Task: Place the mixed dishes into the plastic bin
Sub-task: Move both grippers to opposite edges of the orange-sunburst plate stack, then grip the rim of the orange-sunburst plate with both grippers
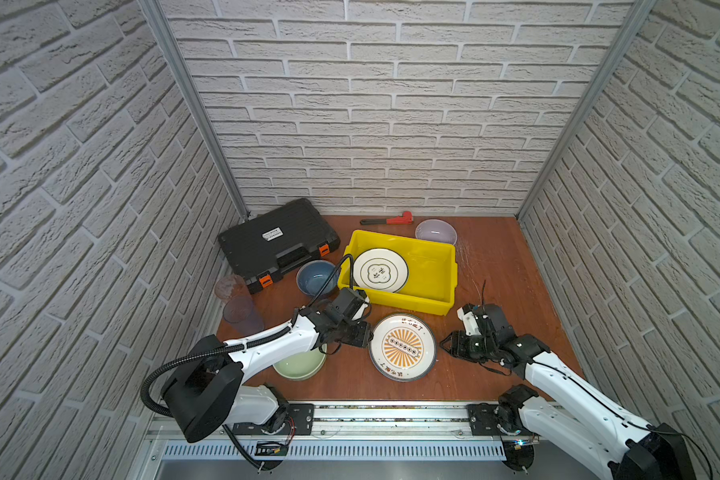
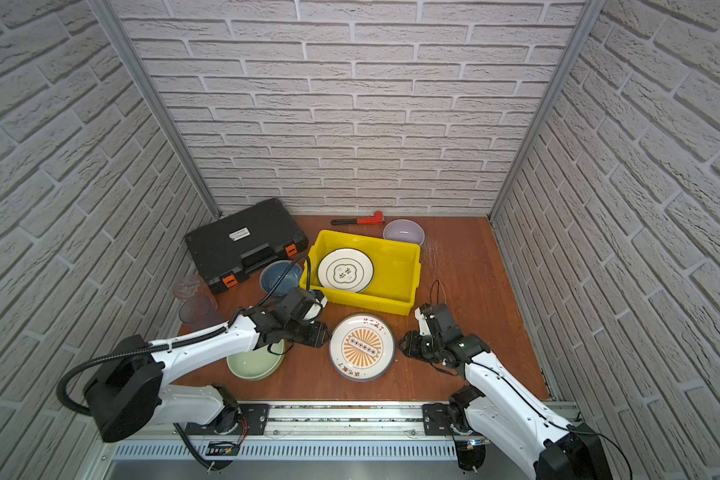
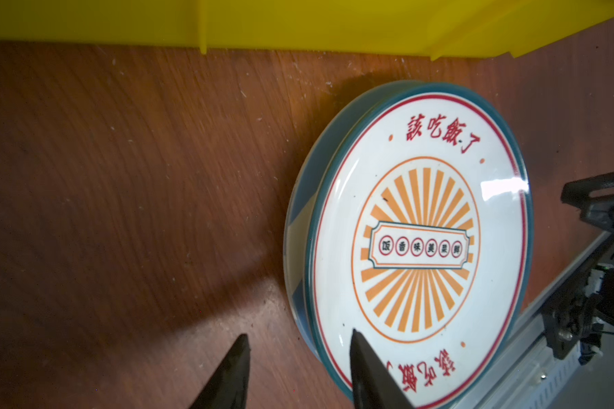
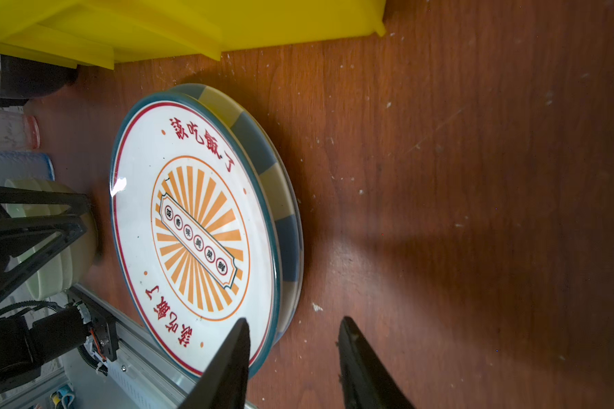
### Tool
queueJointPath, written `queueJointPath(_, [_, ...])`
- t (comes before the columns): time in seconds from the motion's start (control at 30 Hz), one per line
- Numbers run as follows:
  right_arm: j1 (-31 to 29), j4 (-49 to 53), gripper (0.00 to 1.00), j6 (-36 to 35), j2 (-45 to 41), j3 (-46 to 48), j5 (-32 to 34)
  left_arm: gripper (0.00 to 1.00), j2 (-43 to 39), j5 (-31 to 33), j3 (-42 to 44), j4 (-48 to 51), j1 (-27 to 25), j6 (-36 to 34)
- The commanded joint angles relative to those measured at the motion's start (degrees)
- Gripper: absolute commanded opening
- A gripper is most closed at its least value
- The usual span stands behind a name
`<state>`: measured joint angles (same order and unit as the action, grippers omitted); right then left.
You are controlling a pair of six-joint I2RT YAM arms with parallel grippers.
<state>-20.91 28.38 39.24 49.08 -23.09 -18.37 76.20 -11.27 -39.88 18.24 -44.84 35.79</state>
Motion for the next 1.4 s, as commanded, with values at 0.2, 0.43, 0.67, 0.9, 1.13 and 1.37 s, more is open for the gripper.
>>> queueJointPath(0.2, [-0.35, -9.46, 0.39, 2.19, 3.11, 2.47, -2.30, 0.41, 2.62, -0.51, 1.88, -5.73, -1.98, 0.66])
queueJointPath(0.43, [-0.44, -14.63, 0.35, 3.96, 5.97, 4.64, -3.86, 0.37, 3.24, -0.42, 2.95, -6.96, -2.35, 0.93])
queueJointPath(0.67, [-0.54, -17.14, 0.34, 4.76, 7.14, 5.10, -4.72, 0.32, 4.75, -0.42, 3.49, -7.60, -2.36, 1.03])
queueJointPath(0.9, [-0.70, -19.46, 0.33, 5.43, 8.73, 5.43, -5.45, 0.31, 6.22, -0.69, 3.86, -8.79, -2.49, 1.25])
queueJointPath(1.13, [-0.89, -22.80, 0.31, 6.86, 10.31, 5.71, -6.63, 0.27, 7.79, -1.10, 4.37, -9.77, -2.46, 1.47])
queueJointPath(1.37, [-1.06, -23.46, 0.29, 7.33, 10.05, 5.18, -7.64, 0.22, 9.52, -1.48, 4.80, -11.01, -2.45, 1.62])
